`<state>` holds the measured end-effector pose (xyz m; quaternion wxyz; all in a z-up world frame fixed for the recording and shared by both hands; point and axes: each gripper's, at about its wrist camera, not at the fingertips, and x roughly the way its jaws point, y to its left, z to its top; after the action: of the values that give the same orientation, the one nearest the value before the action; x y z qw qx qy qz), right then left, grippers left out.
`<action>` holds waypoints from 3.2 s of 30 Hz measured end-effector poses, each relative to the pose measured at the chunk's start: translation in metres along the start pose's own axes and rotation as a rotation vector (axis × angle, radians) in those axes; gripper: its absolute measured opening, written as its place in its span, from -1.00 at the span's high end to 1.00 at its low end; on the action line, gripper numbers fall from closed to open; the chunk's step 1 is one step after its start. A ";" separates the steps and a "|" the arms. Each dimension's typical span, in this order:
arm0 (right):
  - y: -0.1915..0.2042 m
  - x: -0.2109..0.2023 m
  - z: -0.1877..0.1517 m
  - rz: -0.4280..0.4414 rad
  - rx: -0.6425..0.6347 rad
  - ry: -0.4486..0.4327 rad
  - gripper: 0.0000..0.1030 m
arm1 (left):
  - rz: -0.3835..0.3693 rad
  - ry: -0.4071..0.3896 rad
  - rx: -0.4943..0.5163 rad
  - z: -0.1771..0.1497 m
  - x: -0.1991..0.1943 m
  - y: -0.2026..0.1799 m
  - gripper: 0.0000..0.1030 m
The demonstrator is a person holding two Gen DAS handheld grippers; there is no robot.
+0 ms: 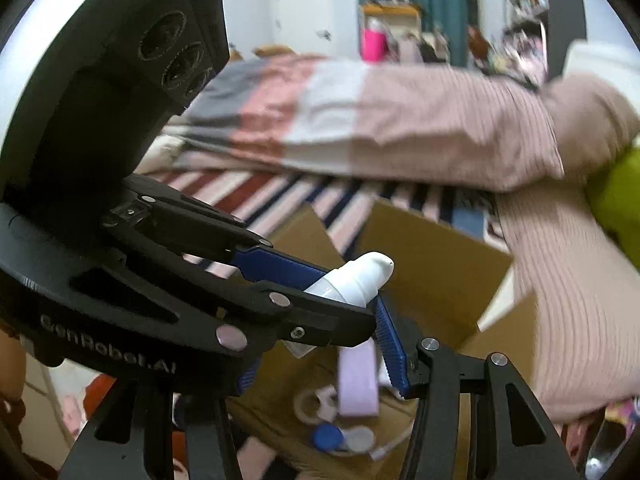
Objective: Organize rigid objects
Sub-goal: 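Carry the dropper bottle into the cardboard box and open the right gripper, then return the right gripper and grasp the white power bank, then carry the power bank into the cardboard box and release it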
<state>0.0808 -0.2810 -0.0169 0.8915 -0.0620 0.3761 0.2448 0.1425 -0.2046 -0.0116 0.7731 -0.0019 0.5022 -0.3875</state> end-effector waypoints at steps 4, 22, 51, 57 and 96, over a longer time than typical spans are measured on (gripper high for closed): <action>-0.020 0.010 -0.007 0.000 0.072 0.073 0.08 | 0.085 0.013 -0.003 0.003 0.010 -0.001 0.16; 0.034 -0.022 0.005 0.023 0.011 -0.108 -1.00 | 0.319 -0.256 -0.034 -0.061 -0.126 0.027 -0.50; 0.154 0.160 -0.064 -0.241 -0.101 0.238 -0.44 | 0.428 -0.267 -0.354 -0.245 -0.119 0.161 -0.60; 0.141 0.168 -0.076 -0.231 -0.102 0.279 0.10 | 0.416 -0.256 -0.353 -0.243 -0.112 0.160 -0.60; 0.027 -0.008 0.000 0.051 -0.014 -0.052 0.40 | 0.072 -0.146 -0.033 -0.018 -0.037 0.007 0.23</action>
<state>0.0630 -0.2604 -0.0088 0.8939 -0.0522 0.3526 0.2718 0.1258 -0.1704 0.0057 0.8211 -0.0248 0.4503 -0.3500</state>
